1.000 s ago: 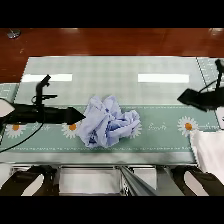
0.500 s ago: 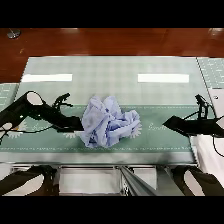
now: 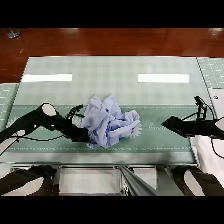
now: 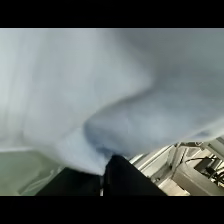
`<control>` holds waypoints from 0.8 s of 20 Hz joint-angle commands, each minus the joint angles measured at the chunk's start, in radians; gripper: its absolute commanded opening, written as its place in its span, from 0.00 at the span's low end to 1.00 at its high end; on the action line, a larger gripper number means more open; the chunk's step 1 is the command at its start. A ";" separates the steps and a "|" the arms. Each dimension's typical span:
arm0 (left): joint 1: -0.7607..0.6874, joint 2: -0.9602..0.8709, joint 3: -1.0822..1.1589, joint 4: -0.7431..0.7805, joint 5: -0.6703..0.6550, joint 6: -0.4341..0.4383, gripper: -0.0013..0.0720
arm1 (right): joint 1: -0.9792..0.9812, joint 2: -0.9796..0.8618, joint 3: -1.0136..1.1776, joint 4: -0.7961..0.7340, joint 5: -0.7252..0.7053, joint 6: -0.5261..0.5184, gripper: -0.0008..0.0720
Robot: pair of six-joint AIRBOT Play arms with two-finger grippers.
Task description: Fold the shirts.
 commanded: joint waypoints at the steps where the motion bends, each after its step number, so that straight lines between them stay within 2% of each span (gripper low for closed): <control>1: -0.005 0.012 -0.003 -0.038 0.079 0.019 0.05 | 0.076 0.001 -0.019 0.030 -0.008 0.016 0.86; 6: 0.103 0.080 0.036 -0.039 0.073 0.033 0.05 | 0.354 -0.072 -0.032 0.092 -0.151 0.182 0.86; 9: 0.189 0.149 0.043 -0.063 0.072 0.032 0.05 | 0.474 -0.189 -0.013 0.194 -0.241 0.148 0.86; 12: 0.217 0.196 0.043 -0.080 0.071 0.032 0.05 | 0.565 -0.295 0.053 0.234 -0.335 0.152 0.86; 16: 0.214 0.199 0.043 -0.080 0.065 0.032 0.05 | 0.575 -0.432 0.140 0.275 -0.348 0.137 0.86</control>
